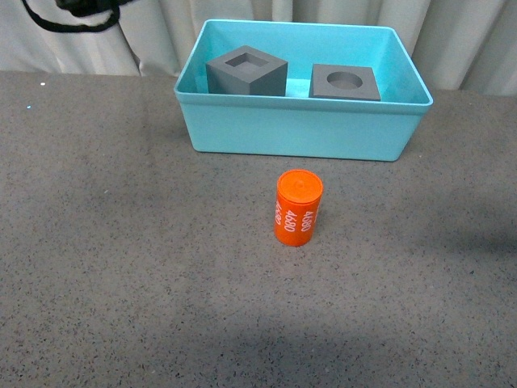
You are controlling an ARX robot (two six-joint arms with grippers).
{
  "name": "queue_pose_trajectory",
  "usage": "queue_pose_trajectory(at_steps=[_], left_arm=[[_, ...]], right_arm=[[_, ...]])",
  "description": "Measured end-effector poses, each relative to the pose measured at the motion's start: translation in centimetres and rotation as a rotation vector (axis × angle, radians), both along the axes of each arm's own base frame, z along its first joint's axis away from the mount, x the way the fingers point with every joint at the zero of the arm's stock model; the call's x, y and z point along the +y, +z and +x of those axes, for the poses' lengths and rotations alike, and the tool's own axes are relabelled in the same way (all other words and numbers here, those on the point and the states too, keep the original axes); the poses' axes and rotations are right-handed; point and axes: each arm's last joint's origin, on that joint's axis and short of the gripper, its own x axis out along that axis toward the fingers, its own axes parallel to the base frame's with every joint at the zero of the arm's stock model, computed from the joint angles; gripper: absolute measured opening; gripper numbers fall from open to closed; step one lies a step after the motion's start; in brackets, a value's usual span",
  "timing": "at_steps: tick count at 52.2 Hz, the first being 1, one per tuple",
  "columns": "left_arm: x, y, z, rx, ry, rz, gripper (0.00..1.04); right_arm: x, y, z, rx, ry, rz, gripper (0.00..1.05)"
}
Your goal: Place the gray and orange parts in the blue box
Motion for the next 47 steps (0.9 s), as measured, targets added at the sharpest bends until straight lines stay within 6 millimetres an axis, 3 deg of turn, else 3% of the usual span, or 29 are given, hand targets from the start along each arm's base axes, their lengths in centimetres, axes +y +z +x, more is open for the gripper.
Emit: queue_pose_trajectory(at_steps=[11, 21, 29, 36, 41, 47], left_arm=[[2.1, 1.4, -5.0, -0.083, 0.103, 0.021, 0.98], [5.1, -0.8, -12.5, -0.045, 0.215, 0.072, 0.98], [4.8, -2.6, -16.3, 0.003, 0.228, 0.098, 0.98], [4.4, -2.6, -18.4, -0.029, 0.216, 0.082, 0.98], [5.0, -2.9, -20.0, -0.216, 0.185, 0.114, 0.82], [6.5, -3.1, -22.2, -0.306, 0.18, 0.149, 0.67]], right_arm=[[0.0, 0.0, 0.0, 0.0, 0.0, 0.0, 0.95], [0.0, 0.0, 0.0, 0.0, 0.0, 0.0, 0.95], [0.0, 0.0, 0.0, 0.0, 0.0, 0.0, 0.95], [0.0, 0.0, 0.0, 0.0, -0.001, 0.0, 0.95], [0.0, 0.0, 0.0, 0.0, -0.001, 0.0, 0.95], [0.0, 0.0, 0.0, -0.001, 0.0, 0.001, 0.95]])
